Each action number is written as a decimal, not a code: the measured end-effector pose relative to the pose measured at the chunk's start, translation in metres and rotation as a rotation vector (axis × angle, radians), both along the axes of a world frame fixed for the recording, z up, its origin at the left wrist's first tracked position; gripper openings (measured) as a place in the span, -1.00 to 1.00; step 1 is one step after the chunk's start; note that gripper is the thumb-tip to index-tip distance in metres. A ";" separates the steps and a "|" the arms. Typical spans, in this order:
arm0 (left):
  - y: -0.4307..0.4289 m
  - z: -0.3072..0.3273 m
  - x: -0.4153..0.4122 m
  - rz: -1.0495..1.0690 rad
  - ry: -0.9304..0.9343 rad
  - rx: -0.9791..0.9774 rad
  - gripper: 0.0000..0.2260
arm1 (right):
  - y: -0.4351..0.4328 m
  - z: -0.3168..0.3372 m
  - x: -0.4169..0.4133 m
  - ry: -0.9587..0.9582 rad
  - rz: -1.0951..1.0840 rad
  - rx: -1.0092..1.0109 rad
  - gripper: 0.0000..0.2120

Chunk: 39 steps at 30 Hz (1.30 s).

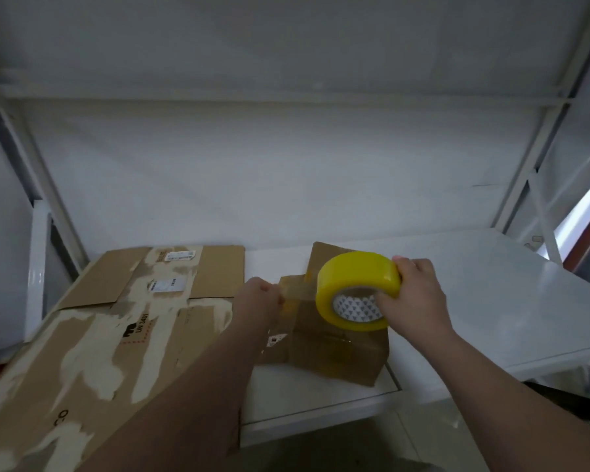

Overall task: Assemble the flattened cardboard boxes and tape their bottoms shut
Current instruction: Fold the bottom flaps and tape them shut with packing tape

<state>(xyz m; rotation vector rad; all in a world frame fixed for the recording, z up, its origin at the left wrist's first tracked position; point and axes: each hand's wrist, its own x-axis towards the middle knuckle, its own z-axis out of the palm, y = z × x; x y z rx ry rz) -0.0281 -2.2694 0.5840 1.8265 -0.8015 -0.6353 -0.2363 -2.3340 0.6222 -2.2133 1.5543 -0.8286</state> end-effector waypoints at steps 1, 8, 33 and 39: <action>0.003 -0.001 0.000 0.014 0.046 0.000 -0.62 | 0.001 0.003 -0.002 0.045 0.010 -0.017 -0.46; 0.024 -0.021 -0.015 0.107 0.375 -0.062 -0.79 | 0.010 0.004 0.001 0.196 0.032 -0.066 -0.44; 0.018 -0.075 -0.007 0.200 0.626 -0.003 -0.80 | 0.014 -0.032 0.024 0.175 0.106 -0.141 -0.39; 0.017 -0.079 -0.007 0.203 0.648 -0.027 -0.85 | 0.013 -0.040 0.026 0.137 0.111 -0.150 -0.38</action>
